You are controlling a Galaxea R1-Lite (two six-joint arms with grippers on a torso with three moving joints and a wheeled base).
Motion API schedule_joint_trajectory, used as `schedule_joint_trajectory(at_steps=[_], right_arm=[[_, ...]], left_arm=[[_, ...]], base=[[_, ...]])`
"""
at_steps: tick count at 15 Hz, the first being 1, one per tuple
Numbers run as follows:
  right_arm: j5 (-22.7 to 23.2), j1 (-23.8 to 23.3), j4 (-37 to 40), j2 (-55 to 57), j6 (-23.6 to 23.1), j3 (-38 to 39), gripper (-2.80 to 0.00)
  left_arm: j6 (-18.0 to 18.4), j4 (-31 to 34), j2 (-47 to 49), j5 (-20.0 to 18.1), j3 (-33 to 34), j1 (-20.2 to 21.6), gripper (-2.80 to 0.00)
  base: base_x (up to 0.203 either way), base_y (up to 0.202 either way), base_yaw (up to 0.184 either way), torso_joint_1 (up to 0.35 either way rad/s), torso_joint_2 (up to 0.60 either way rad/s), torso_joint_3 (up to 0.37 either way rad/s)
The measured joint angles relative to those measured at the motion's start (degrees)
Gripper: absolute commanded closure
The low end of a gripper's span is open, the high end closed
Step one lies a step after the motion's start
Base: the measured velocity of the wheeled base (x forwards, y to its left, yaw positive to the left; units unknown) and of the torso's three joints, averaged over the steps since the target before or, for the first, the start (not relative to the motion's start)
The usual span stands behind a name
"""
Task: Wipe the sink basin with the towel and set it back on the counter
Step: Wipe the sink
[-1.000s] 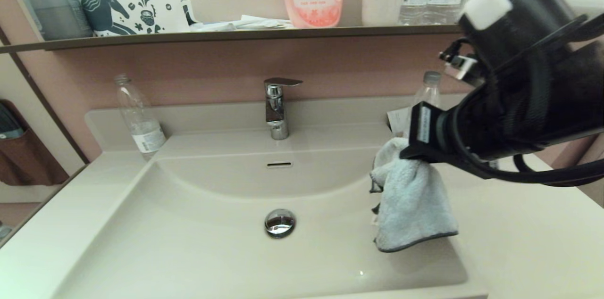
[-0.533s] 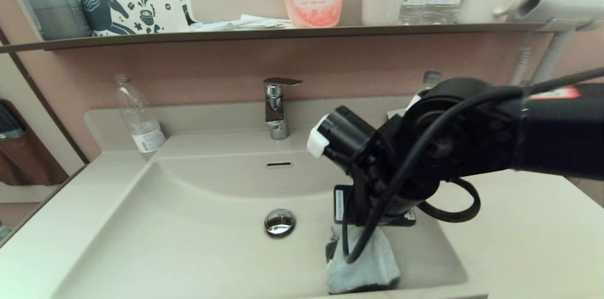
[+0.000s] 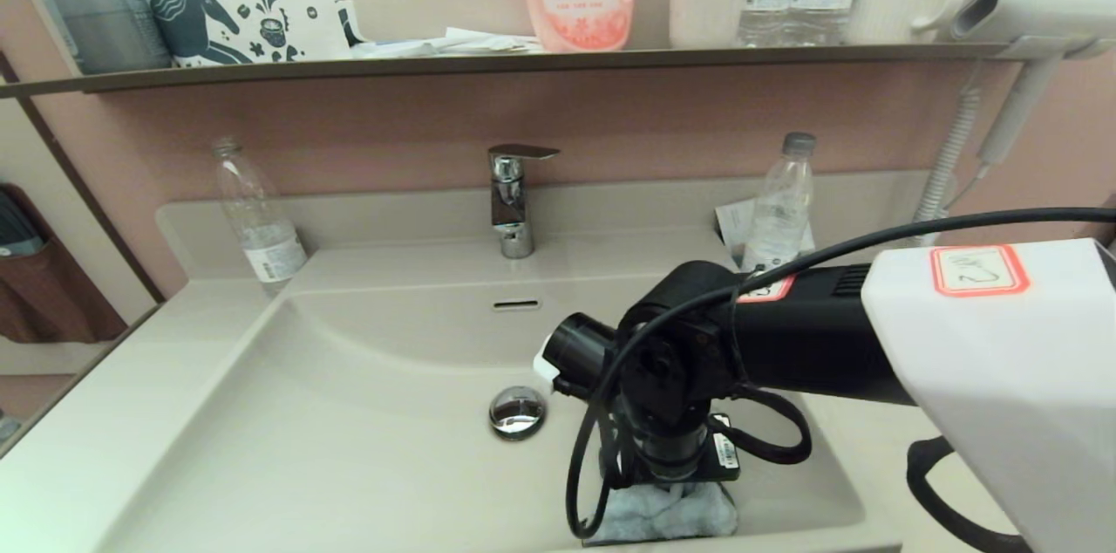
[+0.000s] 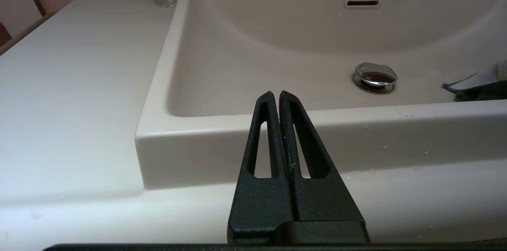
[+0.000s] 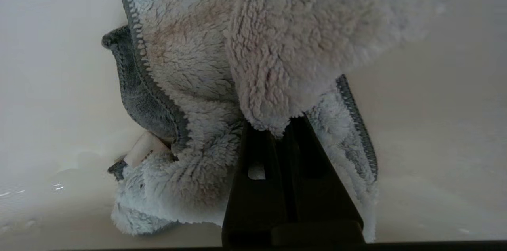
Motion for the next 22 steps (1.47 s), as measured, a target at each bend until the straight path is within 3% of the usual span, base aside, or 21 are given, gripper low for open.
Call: schedule_joint_trajectory(at_steps=[5,13,18,22], right_arm=[[9.09,1.27,-4.19,5.24,-3.73,-4.59,0.0],[20.21,5.18,-32.99,11.16,-16.81,-5.16,0.0],[20.82,5.09,-52.59,15.1,-21.41,-5.27,0.0],[19.0,2.66,-61.19,17.6,-30.38,-5.33,0.0]], left_arm=[[0.0,0.0,0.0,0.0,0.0,0.02,0.0],[0.0,0.0,0.0,0.0,0.0,0.02,0.0],[0.0,0.0,0.0,0.0,0.0,0.02,0.0],[0.0,0.0,0.0,0.0,0.0,0.02,0.0]], base=[[0.0,0.0,0.0,0.0,0.0,0.0],[0.0,0.0,0.0,0.0,0.0,0.0],[0.0,0.0,0.0,0.0,0.0,0.0],[0.0,0.0,0.0,0.0,0.0,0.0]])
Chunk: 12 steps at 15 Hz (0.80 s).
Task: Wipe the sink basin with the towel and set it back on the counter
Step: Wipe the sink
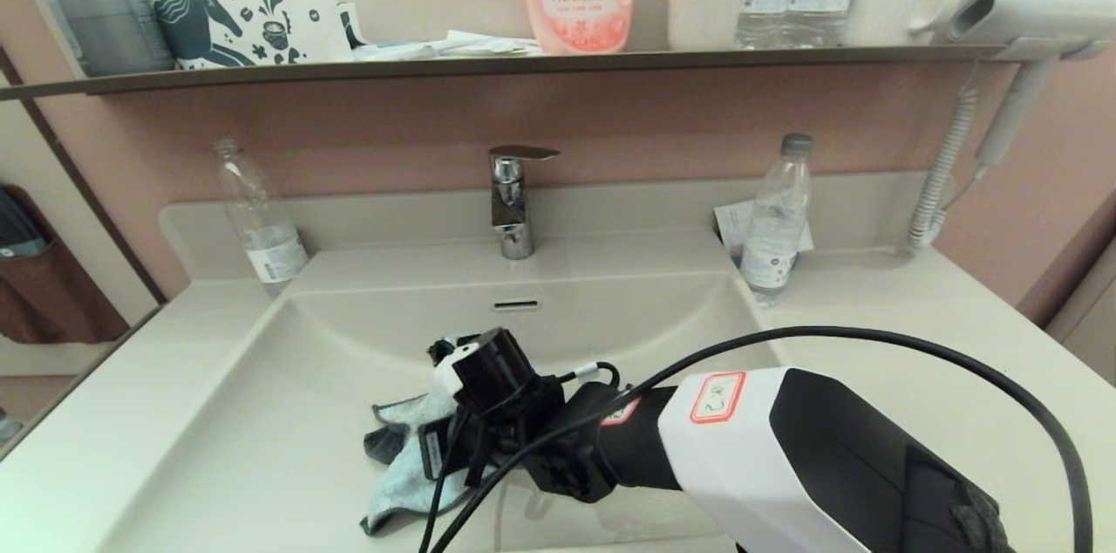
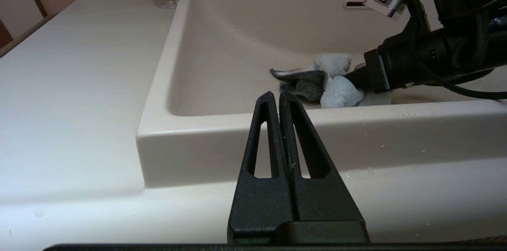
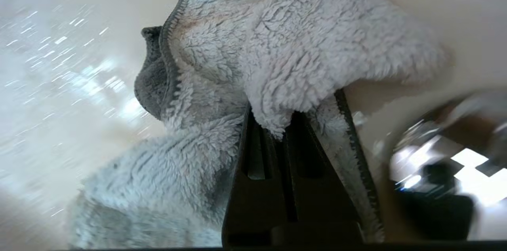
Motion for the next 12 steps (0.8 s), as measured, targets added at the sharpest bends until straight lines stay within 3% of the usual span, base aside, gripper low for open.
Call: schedule_joint_trajectory(at_steps=[3,6,9,12], right_arm=[[-1.67,-3.06,-6.89,0.94,-2.89,0.11,0.0],[-3.82,-5.08,-7.27,1.13,-4.52,0.05,0.0],[-8.54,-6.65,-2.48,0.31,-5.49,0.0,0.0],[-13.03,-9.04,8.18,-2.26,-5.62,0.13,0.0]], left_arm=[[-0.01,0.0,0.0,-0.01,0.0,0.0,0.0],[0.0,0.0,0.0,0.02,0.0,0.0,0.0],[0.0,-0.02,0.0,0.0,0.0,0.0,0.0],[0.0,-0.01,0.0,-0.01,0.0,0.0,0.0]], base=[[0.0,0.0,0.0,0.0,0.0,0.0],[0.0,0.0,0.0,0.0,0.0,0.0],[0.0,0.0,0.0,0.0,0.0,0.0],[0.0,0.0,0.0,0.0,0.0,0.0]])
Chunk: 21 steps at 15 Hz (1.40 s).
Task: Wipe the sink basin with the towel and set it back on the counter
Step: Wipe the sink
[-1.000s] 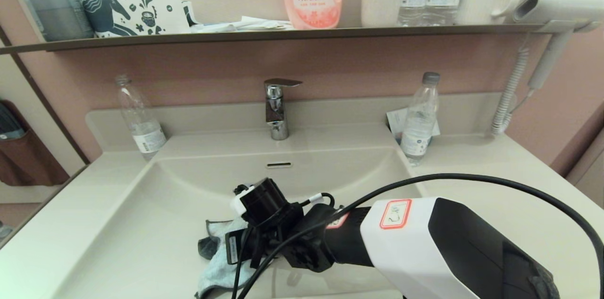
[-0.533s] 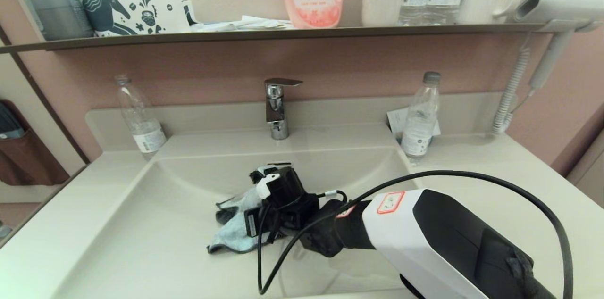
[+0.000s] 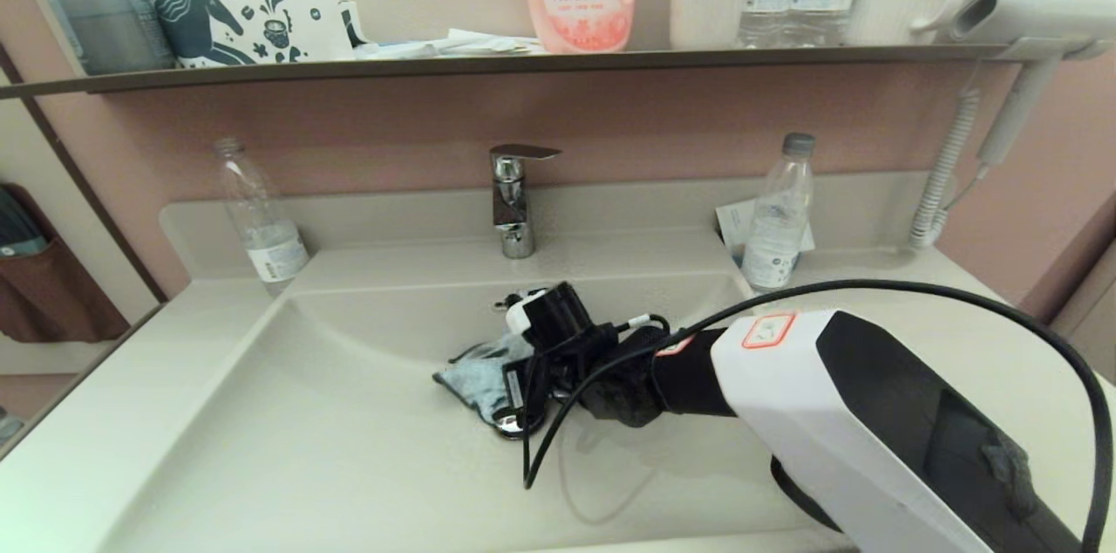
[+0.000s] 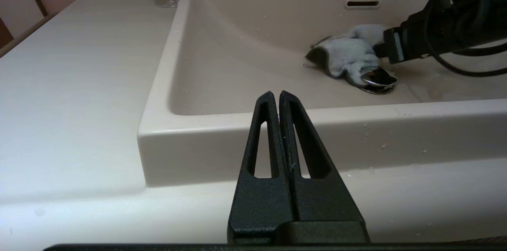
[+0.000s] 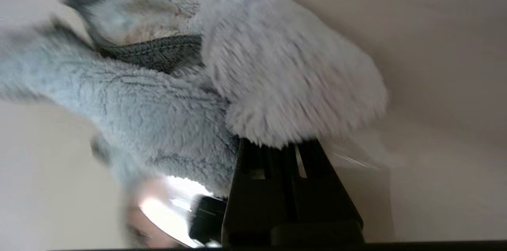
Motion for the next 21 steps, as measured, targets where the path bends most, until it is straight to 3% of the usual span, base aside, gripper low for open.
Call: schedule_joint_trajectory(at_steps=[5,7,10,13,16,21], right_arm=[[-10.31,-4.02,20.69,-4.39,0.46,0.39,0.0],[-12.98,-4.68,31.12,-5.94,3.08,0.41,0.0],[-12.82,-4.53,46.83,-8.18,6.35,0.41,0.0],[-6.8,-1.69,59.44,-8.99,6.62,0.41,0.0],[0.06,1.94,59.03,-8.52,4.9,0.39,0.0],[13.63,7.52,40.48,-6.66,-3.87,0.12,0.0]], left_arm=[[0.0,-0.01,0.0,-0.01,0.0,0.0,0.0],[0.0,-0.01,0.0,0.0,0.0,0.0,0.0],[0.0,0.01,0.0,0.02,0.0,0.0,0.0],[0.0,0.01,0.0,0.01,0.0,0.0,0.0],[0.0,-0.01,0.0,0.01,0.0,0.0,0.0],[0.0,-0.01,0.02,0.01,0.0,0.0,0.0]], base=[[0.0,0.0,0.0,0.0,0.0,0.0],[0.0,0.0,0.0,0.0,0.0,0.0],[0.0,0.0,0.0,0.0,0.0,0.0],[0.0,0.0,0.0,0.0,0.0,0.0],[0.0,0.0,0.0,0.0,0.0,0.0],[0.0,0.0,0.0,0.0,0.0,0.0]])
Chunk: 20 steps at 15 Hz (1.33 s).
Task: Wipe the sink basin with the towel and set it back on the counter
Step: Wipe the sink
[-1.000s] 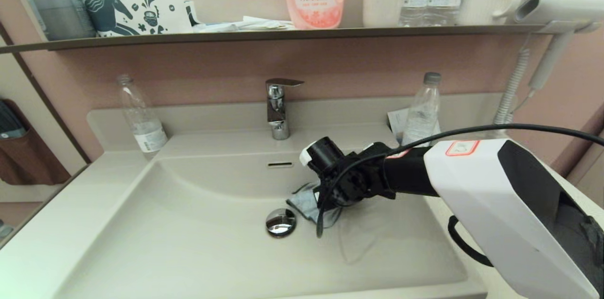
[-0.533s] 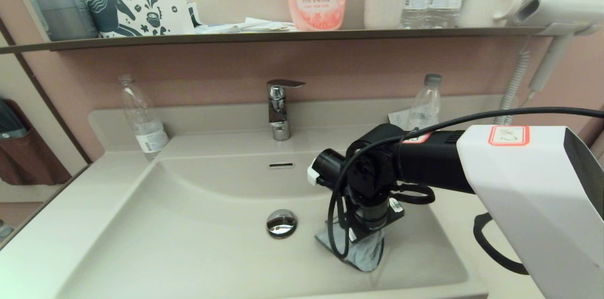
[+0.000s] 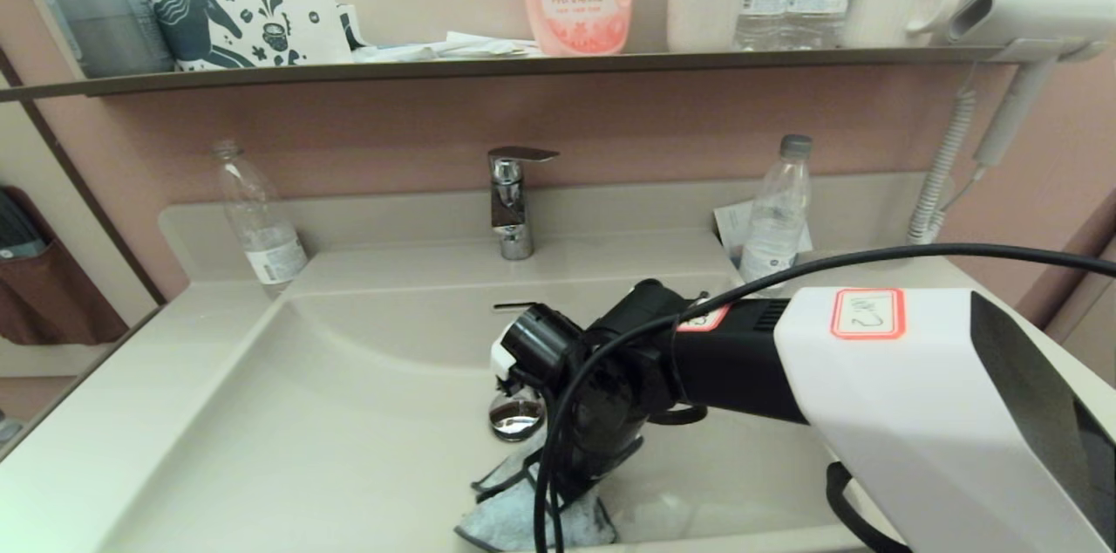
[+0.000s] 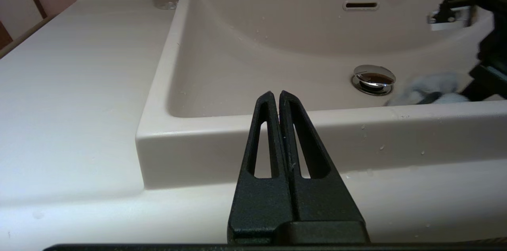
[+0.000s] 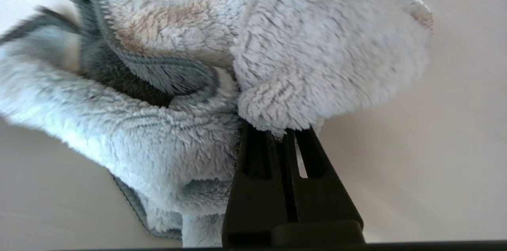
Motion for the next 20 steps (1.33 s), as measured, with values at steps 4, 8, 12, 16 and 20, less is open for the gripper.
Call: schedule_joint_trajectory(at_steps=[4,8,12,16,20], right_arm=[[7.93,1.0,-19.56,3.68,-1.13,-0.06,0.0],[7.75,1.04,-43.75,8.85,-2.5,-0.37,0.0],[3.79,-0.2,-56.68,11.5,-5.59,-0.43,0.0],[-2.42,-2.28,-60.9,9.92,-5.67,-0.39,0.0],[-2.63,-0.89,-59.27,6.49,-7.13,-0.45,0.0]], left_arm=[[0.0,0.02,0.0,0.0,0.0,0.0,0.0],[0.01,0.0,0.02,-0.01,0.0,0.0,0.0],[0.0,0.02,0.02,0.0,0.0,0.0,0.0],[0.0,0.0,0.02,0.0,0.0,0.0,0.0],[0.0,0.0,0.02,0.0,0.0,0.0,0.0]], base=[[0.0,0.0,0.0,0.0,0.0,0.0],[0.0,0.0,0.0,0.0,0.0,0.0],[0.0,0.0,0.0,0.0,0.0,0.0],[0.0,0.0,0.0,0.0,0.0,0.0],[0.0,0.0,0.0,0.0,0.0,0.0]])
